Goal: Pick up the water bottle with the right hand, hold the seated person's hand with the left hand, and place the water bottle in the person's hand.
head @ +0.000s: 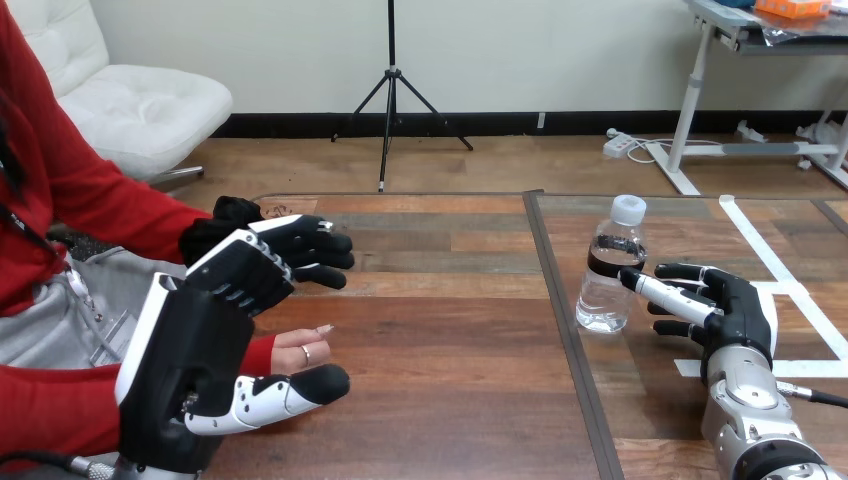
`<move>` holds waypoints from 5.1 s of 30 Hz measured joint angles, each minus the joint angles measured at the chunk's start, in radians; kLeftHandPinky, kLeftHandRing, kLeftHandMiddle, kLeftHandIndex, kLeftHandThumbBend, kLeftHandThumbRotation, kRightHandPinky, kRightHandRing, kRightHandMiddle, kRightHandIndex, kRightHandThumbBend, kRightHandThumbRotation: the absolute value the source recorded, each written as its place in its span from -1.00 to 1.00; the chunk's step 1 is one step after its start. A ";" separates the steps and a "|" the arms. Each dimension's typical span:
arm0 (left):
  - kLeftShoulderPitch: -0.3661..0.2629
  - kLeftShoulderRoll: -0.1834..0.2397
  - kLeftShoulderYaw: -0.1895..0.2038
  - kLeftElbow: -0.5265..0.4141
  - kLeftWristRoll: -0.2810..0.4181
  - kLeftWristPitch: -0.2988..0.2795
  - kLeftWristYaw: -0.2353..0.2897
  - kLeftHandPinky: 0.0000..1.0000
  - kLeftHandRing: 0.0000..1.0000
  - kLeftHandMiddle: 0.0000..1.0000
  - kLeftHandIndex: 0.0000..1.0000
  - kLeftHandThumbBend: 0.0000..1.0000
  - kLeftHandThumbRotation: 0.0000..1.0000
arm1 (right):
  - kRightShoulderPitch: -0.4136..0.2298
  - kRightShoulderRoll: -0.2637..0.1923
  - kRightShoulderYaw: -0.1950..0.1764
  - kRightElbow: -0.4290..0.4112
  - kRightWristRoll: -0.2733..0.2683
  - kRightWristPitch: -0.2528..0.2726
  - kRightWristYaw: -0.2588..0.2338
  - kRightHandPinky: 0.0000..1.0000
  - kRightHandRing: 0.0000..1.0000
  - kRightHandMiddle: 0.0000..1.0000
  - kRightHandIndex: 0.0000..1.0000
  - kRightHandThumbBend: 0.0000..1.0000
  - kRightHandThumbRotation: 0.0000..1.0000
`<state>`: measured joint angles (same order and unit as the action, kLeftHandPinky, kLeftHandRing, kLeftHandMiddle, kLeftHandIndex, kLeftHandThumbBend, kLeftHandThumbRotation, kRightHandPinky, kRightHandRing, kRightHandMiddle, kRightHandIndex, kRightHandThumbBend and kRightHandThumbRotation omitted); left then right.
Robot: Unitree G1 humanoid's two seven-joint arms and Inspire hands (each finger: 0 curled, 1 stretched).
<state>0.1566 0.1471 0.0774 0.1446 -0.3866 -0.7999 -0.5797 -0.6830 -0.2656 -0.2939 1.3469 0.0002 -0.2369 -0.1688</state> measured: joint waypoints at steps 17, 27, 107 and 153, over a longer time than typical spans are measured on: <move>-0.017 -0.006 -0.004 0.006 0.004 -0.002 -0.008 0.17 0.32 0.37 0.38 1.00 -0.28 | 0.000 0.006 0.001 0.000 0.004 -0.043 0.029 -0.03 0.07 0.08 0.03 0.67 -1.00; -0.042 -0.007 -0.004 0.017 0.006 -0.003 -0.008 0.17 0.31 0.36 0.37 1.00 -0.28 | 0.000 0.006 0.010 0.000 -0.001 -0.057 0.040 0.10 0.20 0.22 0.22 0.76 -1.00; -0.074 -0.020 -0.025 0.034 0.039 -0.020 -0.008 0.15 0.32 0.38 0.38 1.00 -0.28 | 0.007 -0.015 0.103 0.000 -0.084 -0.048 0.112 0.65 0.82 0.87 1.00 1.00 -0.15; -0.040 -0.037 -0.032 0.033 0.040 -0.041 0.005 0.13 0.30 0.37 0.37 1.00 -0.36 | -0.028 0.035 0.137 0.000 -0.124 -0.031 0.139 0.87 0.91 0.91 0.96 1.00 -0.27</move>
<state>0.1170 0.1100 0.0453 0.1773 -0.3470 -0.8404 -0.5750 -0.7112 -0.2306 -0.1567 1.3468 -0.1236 -0.2675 -0.0301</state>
